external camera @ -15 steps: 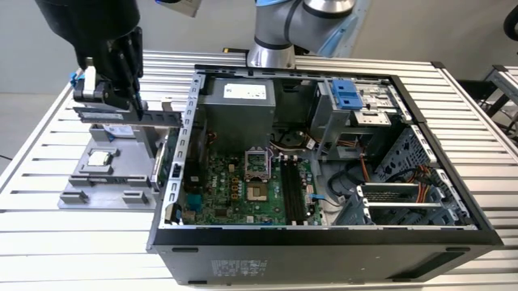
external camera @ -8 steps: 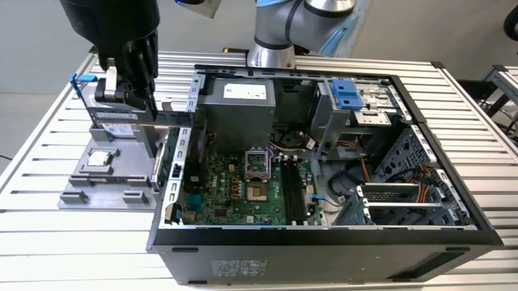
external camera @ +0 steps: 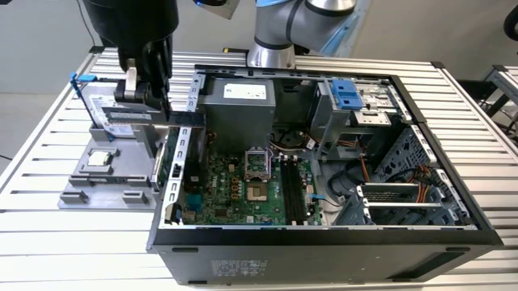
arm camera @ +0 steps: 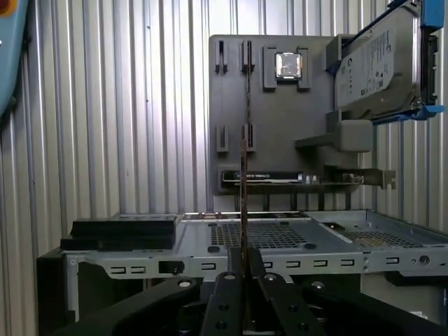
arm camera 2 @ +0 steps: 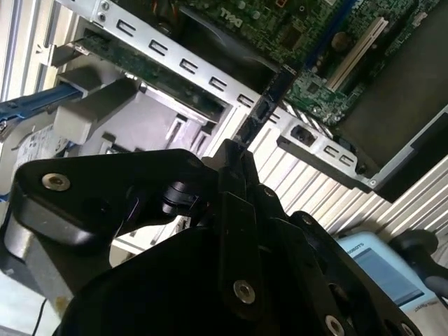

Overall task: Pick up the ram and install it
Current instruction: 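Pick up the ram and move it above insertion slot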

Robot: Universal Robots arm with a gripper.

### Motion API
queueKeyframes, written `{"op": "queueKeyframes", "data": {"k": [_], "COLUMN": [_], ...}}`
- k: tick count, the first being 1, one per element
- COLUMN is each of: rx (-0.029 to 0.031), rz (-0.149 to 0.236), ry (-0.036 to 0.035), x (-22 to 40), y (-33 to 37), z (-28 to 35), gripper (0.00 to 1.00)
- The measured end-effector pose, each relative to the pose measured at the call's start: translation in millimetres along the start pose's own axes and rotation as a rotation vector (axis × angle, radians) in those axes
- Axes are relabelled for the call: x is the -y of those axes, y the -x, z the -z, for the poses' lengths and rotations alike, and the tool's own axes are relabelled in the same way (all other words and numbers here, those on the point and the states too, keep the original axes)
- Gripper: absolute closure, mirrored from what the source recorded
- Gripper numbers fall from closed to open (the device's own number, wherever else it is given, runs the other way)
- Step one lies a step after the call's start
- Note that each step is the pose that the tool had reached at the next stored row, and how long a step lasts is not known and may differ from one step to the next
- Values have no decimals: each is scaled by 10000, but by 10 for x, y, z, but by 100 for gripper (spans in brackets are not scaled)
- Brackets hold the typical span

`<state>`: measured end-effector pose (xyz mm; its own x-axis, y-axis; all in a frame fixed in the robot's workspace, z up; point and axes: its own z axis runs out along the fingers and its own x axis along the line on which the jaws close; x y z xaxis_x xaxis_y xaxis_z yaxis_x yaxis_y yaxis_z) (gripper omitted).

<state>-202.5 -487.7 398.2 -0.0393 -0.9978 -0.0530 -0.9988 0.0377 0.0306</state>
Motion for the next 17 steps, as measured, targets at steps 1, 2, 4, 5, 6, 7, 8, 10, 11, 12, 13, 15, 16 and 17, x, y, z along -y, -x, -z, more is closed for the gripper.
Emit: {"op": "queueKeyframes", "data": {"k": [1, 2, 4, 5, 6, 7, 8, 10, 11, 12, 13, 15, 16, 17], "rx": [0, 0, -1, -1, -2, -2, -2, -2, -2, -2, -2, -3, -3, -3], "rz": [-1, 0, -1, -2, -2, -2, -2, -3, -3, -4, -4, -5, -4, -4], "ry": [6, 11, 25, 30, 35, 40, 44, 53, 57, 63, 68, 78, 82, 86], "x": [22, 43, 78, 95, 112, 129, 147, 188, 209, 232, 253, 293, 313, 332], "y": [1, 2, 3, 4, 4, 5, 6, 7, 8, 9, 10, 11, 12, 13], "z": [0, 1, 3, 3, 3, 4, 4, 5, 6, 6, 7, 9, 9, 9], "gripper": [100, 100, 100, 100, 100, 100, 100, 100, 100, 100, 100, 100, 100, 100]}}
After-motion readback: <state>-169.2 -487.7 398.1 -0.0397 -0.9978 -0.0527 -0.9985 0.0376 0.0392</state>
